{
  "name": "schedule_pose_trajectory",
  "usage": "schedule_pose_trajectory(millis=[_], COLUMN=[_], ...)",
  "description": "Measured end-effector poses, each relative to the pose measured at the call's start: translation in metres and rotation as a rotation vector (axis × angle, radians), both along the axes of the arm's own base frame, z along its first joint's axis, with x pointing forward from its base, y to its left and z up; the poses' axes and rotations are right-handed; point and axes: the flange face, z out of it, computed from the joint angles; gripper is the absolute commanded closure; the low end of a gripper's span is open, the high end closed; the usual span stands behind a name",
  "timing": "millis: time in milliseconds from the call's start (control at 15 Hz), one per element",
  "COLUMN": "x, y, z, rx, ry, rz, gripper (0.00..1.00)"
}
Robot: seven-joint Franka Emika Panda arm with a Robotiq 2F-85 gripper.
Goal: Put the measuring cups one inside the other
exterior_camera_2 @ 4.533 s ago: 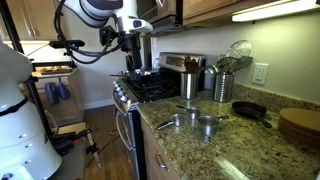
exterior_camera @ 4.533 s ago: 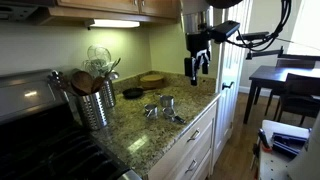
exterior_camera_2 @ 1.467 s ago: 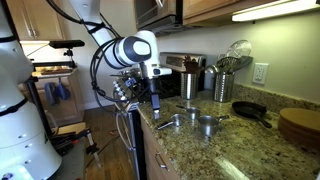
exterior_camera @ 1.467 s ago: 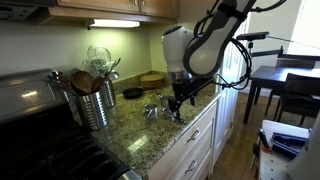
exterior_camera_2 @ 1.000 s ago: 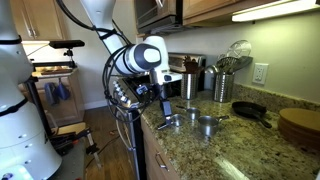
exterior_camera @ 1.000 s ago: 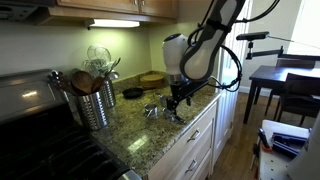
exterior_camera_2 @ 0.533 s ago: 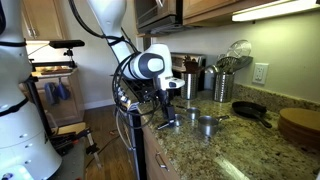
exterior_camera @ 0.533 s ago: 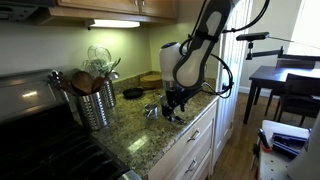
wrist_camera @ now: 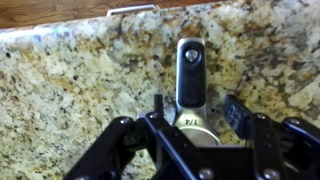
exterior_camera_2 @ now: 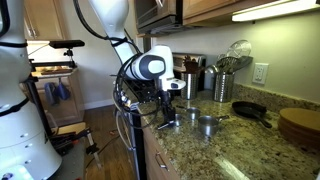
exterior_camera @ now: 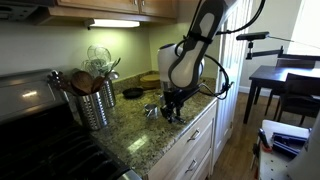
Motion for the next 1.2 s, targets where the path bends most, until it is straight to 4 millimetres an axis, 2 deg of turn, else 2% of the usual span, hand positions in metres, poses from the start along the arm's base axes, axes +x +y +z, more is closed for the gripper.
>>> schedule_pose_trajectory(millis=[267,400,800,1200], x=[0.003,0.003,0.005,0.023], y=[0.001,0.001,-0.003,-0.010], z=[0.002,0.003,0.004,0.026], rx=[0.003,0.002,-0.005,-0.026], ry=[-0.006,-0.007,-0.012,-0.065], rz=[0.002,0.003,-0.002,0.006], gripper=[0.92,0.87,0.87,0.87])
